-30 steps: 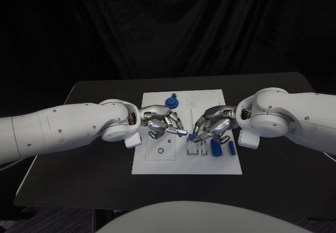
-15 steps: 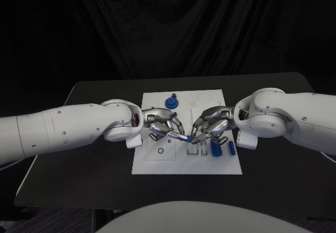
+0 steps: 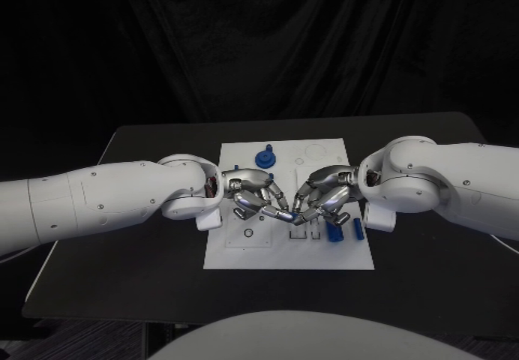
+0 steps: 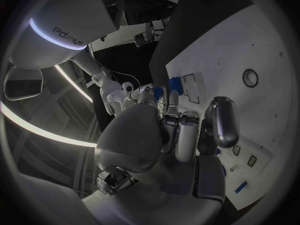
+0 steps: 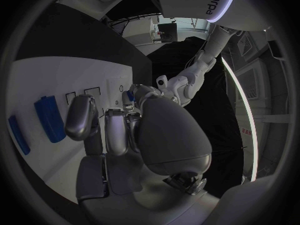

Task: Assemble the parts on the task board

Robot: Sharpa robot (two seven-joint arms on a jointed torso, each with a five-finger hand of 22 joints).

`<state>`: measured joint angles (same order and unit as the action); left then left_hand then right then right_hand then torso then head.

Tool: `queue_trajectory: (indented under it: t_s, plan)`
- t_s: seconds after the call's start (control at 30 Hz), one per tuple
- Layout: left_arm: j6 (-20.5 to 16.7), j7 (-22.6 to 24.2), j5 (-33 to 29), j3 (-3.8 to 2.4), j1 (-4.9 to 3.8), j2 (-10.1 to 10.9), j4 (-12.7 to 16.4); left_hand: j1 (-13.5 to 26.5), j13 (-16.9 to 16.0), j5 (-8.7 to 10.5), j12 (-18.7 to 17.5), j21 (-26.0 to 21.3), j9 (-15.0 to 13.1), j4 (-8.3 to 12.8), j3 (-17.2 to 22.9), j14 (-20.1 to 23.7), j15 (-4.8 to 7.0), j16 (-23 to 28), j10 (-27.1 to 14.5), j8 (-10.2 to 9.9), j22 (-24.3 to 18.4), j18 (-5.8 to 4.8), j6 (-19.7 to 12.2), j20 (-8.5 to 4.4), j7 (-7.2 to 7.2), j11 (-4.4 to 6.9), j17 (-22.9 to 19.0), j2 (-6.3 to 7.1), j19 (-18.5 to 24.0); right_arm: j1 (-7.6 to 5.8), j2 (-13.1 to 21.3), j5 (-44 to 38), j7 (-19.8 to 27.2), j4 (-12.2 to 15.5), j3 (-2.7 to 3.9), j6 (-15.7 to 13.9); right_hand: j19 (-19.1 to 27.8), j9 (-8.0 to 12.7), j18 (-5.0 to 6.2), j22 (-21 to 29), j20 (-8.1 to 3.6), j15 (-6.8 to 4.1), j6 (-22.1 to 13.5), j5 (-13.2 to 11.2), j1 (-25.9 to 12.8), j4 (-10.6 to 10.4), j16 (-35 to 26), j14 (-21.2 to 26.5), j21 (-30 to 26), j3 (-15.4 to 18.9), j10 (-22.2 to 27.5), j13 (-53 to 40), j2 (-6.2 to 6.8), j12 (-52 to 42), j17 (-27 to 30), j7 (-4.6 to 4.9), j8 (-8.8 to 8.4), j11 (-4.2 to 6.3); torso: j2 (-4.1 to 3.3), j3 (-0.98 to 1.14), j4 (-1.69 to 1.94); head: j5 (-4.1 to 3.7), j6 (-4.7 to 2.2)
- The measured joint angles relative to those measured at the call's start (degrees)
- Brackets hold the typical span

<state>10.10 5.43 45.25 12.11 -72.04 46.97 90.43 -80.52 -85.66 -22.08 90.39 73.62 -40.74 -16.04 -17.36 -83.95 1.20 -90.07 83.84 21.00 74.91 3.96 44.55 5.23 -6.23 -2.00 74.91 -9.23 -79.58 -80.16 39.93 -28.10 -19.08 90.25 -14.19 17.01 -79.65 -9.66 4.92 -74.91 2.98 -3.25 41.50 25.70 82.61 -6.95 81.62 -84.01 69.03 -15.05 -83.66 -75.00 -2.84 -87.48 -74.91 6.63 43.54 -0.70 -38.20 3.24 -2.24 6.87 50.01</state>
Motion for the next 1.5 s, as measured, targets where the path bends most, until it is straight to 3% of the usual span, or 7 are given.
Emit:
queue_trajectory:
  t_s: [0.37, 0.63, 0.9, 0.97, 1.07, 1.33, 1.5]
  plan:
    - [1.1, 1.2, 0.2, 0.01, 0.06, -0.3, 0.1, -0.8, -0.6, -5.92, -0.2, -0.3, 1.4, -0.2, 0.6, 0.1, -0.11, 0.0, 0.0, -2.1, 0.0, 0.00, 1.6, 0.00, 0.18, -0.21, 0.0, -0.37, 0.0, 0.12, -0.4, 0.9, -0.9, -0.2, -0.03, 0.9, 0.4, 0.0, 0.01, 0.0, 0.00, 0.00, 0.0, -0.2, -0.2, 0.4, -0.4, 0.0, -0.7, -0.7, 0.0, 0.0, 0.22, 0.0, 0.0, 0.00, -0.10, -0.02, 0.01, -0.02, 0.01, 0.26, 0.00]
    - [2.1, 1.5, 0.3, 0.02, 0.14, -0.6, -0.1, -2.7, -0.7, -12.50, -0.3, -0.3, 1.7, 0.0, 3.4, 0.0, -0.21, 0.0, -0.2, -3.0, 0.0, 0.00, 3.4, 0.00, 0.70, 0.00, 0.0, 0.66, 0.0, 0.18, -0.2, 1.1, -1.2, -0.1, -0.07, 1.0, 0.4, 0.0, 0.01, 0.0, 0.00, 0.00, 0.0, 0.0, -0.5, 0.3, -0.6, 0.0, -1.0, -0.8, 0.0, 0.0, 0.44, 0.0, 0.0, 0.00, -0.24, -0.02, 0.02, 0.01, -0.01, 0.13, 0.00]
    - [2.8, 1.4, 0.3, 0.01, 0.19, -0.7, -0.1, -3.7, -0.7, -13.38, -0.3, -0.3, 1.3, 0.2, 4.3, -0.1, 0.16, 0.0, -0.4, -3.0, 0.0, 0.00, 5.7, -0.22, 1.44, 0.20, 0.0, 1.56, -0.2, 0.22, -0.1, 1.2, -1.2, -0.1, -0.07, 0.9, 0.8, 0.0, 0.06, 0.1, 0.03, 0.00, 0.0, 0.0, -0.9, 1.0, -1.1, 0.0, -1.6, -1.7, 0.0, 0.0, 0.43, 0.0, 0.0, 0.00, -0.21, -0.02, 0.03, 0.01, -0.02, 0.24, 0.00]
    - [2.8, 1.4, 0.3, 0.00, 0.21, -0.7, -0.1, -3.9, -0.7, -13.48, -0.3, -0.1, 1.2, 0.3, 4.9, -0.2, 0.44, 0.0, -0.5, -3.0, 0.0, 0.00, 6.2, -0.31, 1.56, 0.27, 0.0, 1.84, -0.3, 0.24, -0.1, 1.2, -1.2, -0.1, -0.07, 0.9, 0.8, 0.0, 0.93, 0.3, -0.01, 0.00, 0.0, 0.0, -0.9, 1.0, -1.3, 0.0, -1.7, -1.7, 0.0, 0.0, 0.42, 0.0, 0.0, 0.00, -0.20, -0.02, 0.03, 0.02, -0.04, 0.28, 0.00]
    - [2.8, 1.5, 0.3, -0.02, 0.22, -0.8, -0.1, -4.9, -0.7, -13.47, -0.4, 0.4, 1.2, 1.2, 6.1, -0.1, 0.58, 0.0, -0.6, -3.0, 0.0, 0.00, 7.0, -0.63, 1.83, 0.47, 0.0, 2.61, -0.6, 0.25, -0.1, 1.2, -1.2, -0.1, -0.10, 0.9, 0.8, 0.0, 0.94, 0.4, -0.01, 0.00, 0.0, -0.1, -1.0, 1.0, -1.3, 0.0, -1.8, -1.9, 0.0, 0.0, 0.34, 0.0, 0.0, 0.00, -0.20, -0.02, 0.02, 0.01, -0.03, 0.29, 0.00]
    - [2.3, 2.3, 0.4, 0.03, 0.36, -0.9, -0.1, -7.3, -2.3, -11.64, -0.5, 0.6, 4.2, 1.9, 11.8, -0.1, 1.19, 0.0, -0.7, -7.7, 0.0, 0.00, 8.1, -0.83, 1.09, 0.55, 0.0, 4.13, -0.8, 0.27, -0.1, 1.1, -1.5, 0.0, -0.12, 0.9, 1.2, 0.0, 0.93, 0.8, -0.01, 0.00, 0.0, -0.5, -1.2, 1.3, -1.9, 0.0, -2.5, -2.4, 0.0, 0.0, 0.13, 0.2, 0.0, 0.04, -0.18, -0.02, 0.02, 0.01, -0.01, 0.37, 0.00]
    - [1.9, 2.7, 0.5, 0.09, 0.46, -1.0, -0.2, -7.3, -2.2, -11.17, -0.5, 0.6, 4.9, 1.9, 12.7, -0.1, 0.89, 0.0, -0.7, -8.4, 0.0, 0.00, 8.2, -0.83, 0.96, 0.55, 0.0, 4.13, -0.8, 0.27, 0.0, 1.1, -1.8, 0.0, -0.07, 0.9, 1.2, 0.0, 0.93, 0.8, -0.01, 0.00, 0.0, -0.5, -1.4, 1.3, -2.0, 0.0, -2.5, -2.4, 0.0, 0.0, 0.28, 0.2, 0.0, 0.04, -0.18, -0.02, 0.02, 0.01, 0.01, 0.43, 0.00]
